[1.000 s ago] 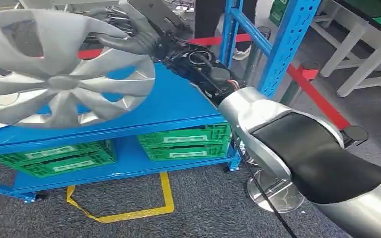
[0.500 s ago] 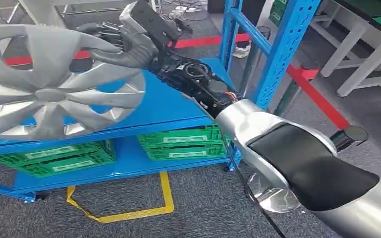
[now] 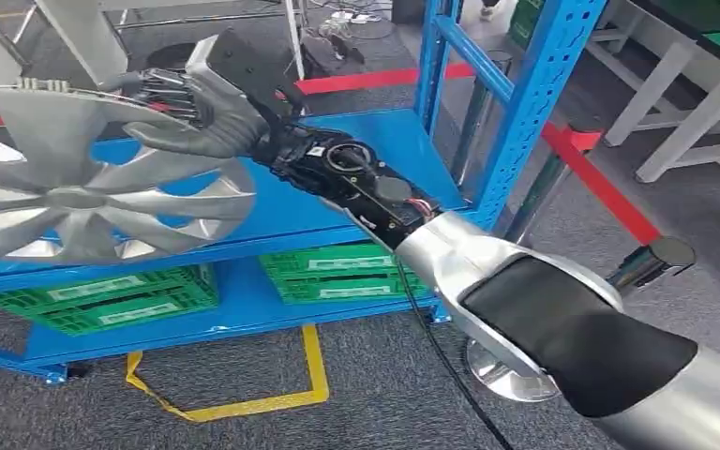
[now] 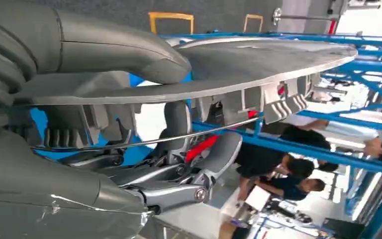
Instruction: Take the parts from the cabinet and place them on the table.
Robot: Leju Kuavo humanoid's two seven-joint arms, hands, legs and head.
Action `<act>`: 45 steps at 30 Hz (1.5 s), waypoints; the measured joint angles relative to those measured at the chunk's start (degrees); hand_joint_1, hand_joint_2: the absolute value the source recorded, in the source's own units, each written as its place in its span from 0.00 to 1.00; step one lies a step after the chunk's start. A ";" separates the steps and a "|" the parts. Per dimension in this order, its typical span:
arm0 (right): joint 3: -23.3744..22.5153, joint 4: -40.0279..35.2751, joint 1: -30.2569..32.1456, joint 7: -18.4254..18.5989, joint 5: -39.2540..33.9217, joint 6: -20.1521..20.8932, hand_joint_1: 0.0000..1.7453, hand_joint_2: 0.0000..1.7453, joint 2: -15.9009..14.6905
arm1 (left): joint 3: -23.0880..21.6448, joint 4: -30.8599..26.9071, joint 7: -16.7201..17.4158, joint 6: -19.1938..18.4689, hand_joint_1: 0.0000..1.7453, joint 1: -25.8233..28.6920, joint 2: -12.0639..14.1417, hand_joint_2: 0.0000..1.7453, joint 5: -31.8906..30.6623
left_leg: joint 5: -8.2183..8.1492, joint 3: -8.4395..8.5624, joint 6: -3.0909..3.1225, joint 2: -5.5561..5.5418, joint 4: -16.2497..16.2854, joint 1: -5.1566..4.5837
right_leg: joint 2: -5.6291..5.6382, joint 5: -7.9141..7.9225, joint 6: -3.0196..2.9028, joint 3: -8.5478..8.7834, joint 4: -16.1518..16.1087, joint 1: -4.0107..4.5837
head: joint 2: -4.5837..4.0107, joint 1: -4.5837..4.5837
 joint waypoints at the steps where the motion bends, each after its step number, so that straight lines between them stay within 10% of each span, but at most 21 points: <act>1: 0.24 -0.13 0.09 -0.04 -0.09 -0.13 1.00 1.00 0.07 | 0.00 0.00 -0.07 0.55 0.00 0.01 -0.07 1.00 -0.04 | 0.00 0.00 0.00 0.00 0.00 0.00 | -0.01 0.00 0.00 0.00 0.00 0.00 | 0.00 0.00; 20: 1.88 -6.60 6.30 -3.10 0.98 -8.74 1.00 1.00 0.39 | 0.07 0.00 1.55 3.36 0.00 -2.71 -0.74 1.00 -2.97 | 0.01 -0.01 0.00 -0.02 0.02 0.00 | -0.04 0.01 0.00 -0.05 -0.01 0.00 | 0.00 0.00; 45: 0.81 -10.60 9.88 -0.09 -4.92 -4.76 1.00 1.00 -0.98 | 0.07 0.00 1.22 2.36 0.00 -3.30 -0.81 1.00 -2.14 | -0.01 0.00 -0.02 0.20 0.01 0.00 | 0.17 0.04 -0.03 -0.11 0.00 0.00 | 0.00 0.02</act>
